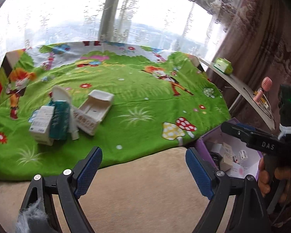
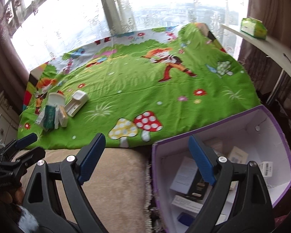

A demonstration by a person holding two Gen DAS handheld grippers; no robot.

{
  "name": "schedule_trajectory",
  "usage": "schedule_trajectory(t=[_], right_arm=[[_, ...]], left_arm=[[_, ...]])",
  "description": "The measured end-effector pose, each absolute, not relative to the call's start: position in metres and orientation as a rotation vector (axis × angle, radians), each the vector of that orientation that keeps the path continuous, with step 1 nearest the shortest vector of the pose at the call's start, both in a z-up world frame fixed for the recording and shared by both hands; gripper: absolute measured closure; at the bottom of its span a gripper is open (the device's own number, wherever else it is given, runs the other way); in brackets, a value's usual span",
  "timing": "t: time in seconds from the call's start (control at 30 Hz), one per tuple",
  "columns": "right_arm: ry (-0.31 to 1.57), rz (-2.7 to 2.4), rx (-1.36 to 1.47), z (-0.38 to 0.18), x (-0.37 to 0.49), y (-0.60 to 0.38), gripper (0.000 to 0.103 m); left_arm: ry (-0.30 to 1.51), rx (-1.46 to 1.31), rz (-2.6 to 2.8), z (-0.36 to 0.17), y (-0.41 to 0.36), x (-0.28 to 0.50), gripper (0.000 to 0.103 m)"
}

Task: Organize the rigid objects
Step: 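Move both open tools back toward the bedspread, then grasp the white medicine box with the left tool while the right tool grasps the teal box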

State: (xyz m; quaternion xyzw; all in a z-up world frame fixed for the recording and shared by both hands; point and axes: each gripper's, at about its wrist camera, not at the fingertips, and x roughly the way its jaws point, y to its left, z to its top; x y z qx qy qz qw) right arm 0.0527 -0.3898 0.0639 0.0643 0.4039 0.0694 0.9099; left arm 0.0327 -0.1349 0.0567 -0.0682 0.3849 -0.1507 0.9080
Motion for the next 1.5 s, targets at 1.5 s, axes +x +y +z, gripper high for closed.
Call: schedule_trajectory(t=[1.5], right_arm=[[1.006,0.432,0.053,0.050,0.146,-0.157,0.014]], left_arm=[[0.945,-0.193,-0.133,0.011,0.016,0.110,0.043]])
